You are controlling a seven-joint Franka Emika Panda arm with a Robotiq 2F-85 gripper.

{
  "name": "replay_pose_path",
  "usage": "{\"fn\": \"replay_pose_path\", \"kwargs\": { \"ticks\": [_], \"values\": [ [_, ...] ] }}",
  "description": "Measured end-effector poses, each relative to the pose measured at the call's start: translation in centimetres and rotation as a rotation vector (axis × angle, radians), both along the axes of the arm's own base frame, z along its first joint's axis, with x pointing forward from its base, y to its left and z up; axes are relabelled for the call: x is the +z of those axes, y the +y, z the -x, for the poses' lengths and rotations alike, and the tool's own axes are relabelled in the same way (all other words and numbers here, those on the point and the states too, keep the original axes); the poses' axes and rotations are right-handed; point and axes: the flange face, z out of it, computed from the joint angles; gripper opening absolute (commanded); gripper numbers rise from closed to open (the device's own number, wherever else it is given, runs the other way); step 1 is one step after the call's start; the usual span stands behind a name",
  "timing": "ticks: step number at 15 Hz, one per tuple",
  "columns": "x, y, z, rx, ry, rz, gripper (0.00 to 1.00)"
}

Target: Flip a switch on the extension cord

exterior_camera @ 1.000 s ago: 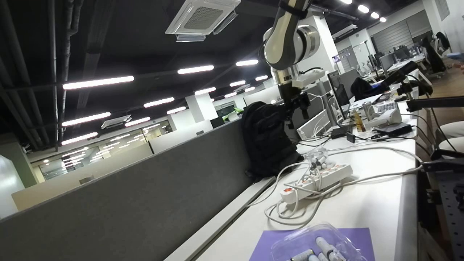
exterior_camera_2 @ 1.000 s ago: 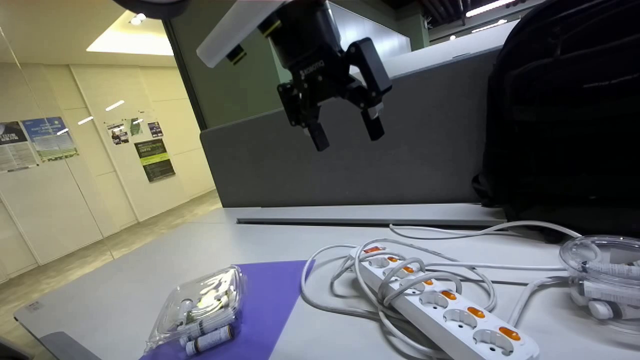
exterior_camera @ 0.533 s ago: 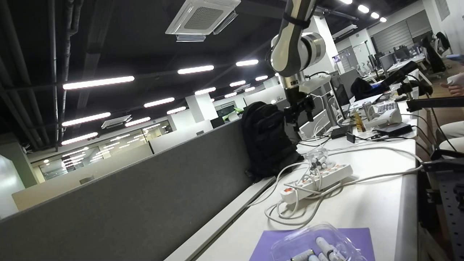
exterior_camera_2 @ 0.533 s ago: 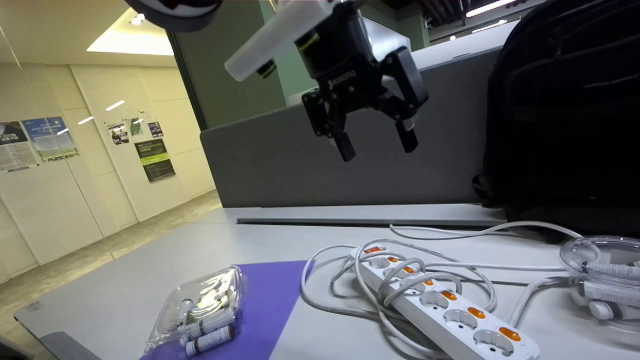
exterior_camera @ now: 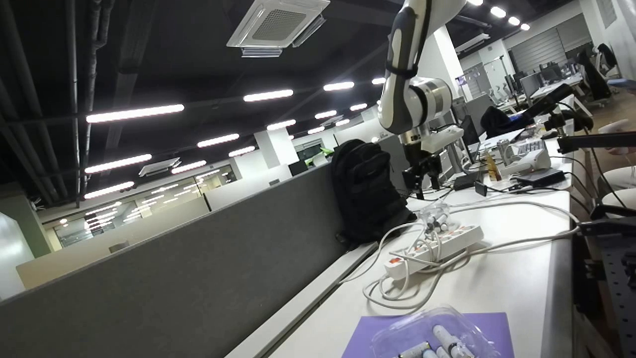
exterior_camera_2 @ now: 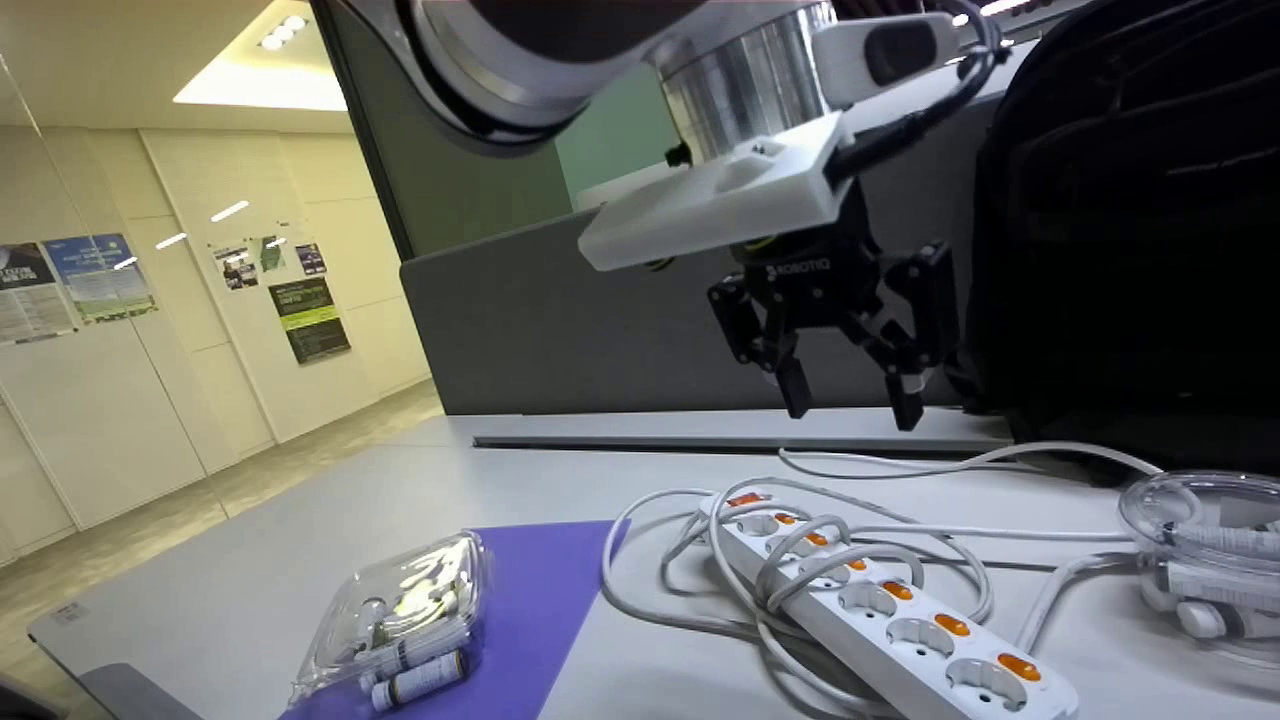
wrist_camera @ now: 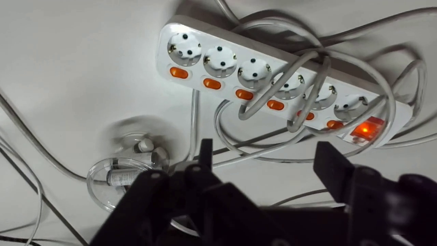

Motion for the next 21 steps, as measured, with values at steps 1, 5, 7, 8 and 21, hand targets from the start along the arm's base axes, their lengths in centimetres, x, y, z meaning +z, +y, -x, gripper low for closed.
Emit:
{"fn": "replay_pose_path", "kwargs": {
  "ticks": [1,5,7,8,21],
  "values": [
    [-0.8,-0.5,-0.4,-0.013,0.007,-0.007,0.39],
    [-3.6,-3.1,-1.4,-0.041,0.047,0.001,0.12],
    [-4.7,-4.5,-1.6,-0.024,0.070,0.015,0.01],
    [-5.2,-5.0,-1.7,-0.008,0.081,0.021,0.00],
    [-9.9,-4.7,-1.9,0.085,0.146,0.004,0.00]
  ]
}}
